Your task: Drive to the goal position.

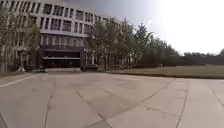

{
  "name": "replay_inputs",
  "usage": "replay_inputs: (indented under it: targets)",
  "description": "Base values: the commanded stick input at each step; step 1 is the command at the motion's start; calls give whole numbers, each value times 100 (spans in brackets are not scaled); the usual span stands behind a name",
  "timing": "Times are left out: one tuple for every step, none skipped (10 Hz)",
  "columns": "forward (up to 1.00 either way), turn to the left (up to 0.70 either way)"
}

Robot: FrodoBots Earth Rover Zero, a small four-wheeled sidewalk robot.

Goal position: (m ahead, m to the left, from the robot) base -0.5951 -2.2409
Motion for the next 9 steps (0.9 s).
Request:
replay_inputs:
  targets:
    - [70,0]
    - [70,0]
    - [70,0]
    - [70,0]
    - [70,0]
    - [70,0]
    - [70,0]
    - [70,-5]
    - [70,-22]
